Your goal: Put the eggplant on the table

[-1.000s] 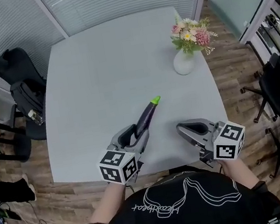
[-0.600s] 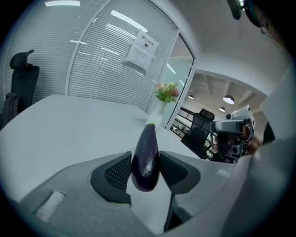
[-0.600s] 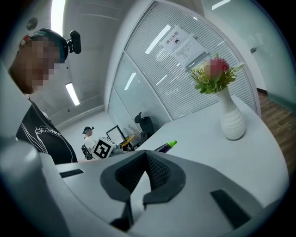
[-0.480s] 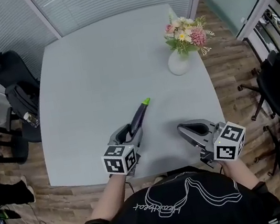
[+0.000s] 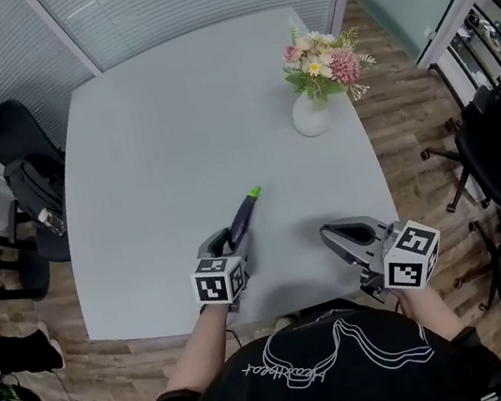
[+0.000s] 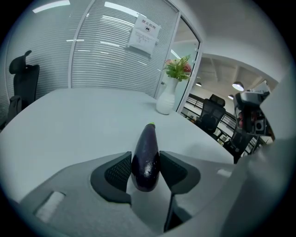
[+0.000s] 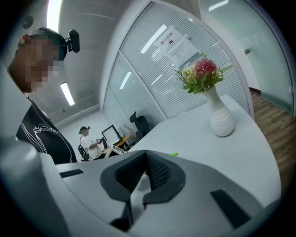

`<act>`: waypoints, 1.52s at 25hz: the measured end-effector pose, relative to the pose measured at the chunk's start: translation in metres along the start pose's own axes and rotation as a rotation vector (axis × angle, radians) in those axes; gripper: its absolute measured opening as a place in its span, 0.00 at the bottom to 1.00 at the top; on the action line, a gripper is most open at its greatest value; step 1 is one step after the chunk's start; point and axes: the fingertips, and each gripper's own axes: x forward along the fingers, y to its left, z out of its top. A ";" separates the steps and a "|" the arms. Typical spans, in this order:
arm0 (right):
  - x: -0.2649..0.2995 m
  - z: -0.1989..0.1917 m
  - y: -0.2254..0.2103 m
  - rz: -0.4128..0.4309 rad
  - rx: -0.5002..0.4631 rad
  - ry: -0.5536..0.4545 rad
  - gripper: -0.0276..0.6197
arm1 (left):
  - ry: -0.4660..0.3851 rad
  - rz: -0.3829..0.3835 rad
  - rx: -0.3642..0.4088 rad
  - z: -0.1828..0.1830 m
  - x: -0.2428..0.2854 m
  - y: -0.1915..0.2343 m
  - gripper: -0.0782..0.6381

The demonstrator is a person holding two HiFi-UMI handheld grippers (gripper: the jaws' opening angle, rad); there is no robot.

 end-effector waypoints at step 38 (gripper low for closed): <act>-0.024 0.003 0.045 0.008 -0.069 -0.080 0.06 | -0.238 -0.202 -0.015 0.043 -0.093 -0.053 0.50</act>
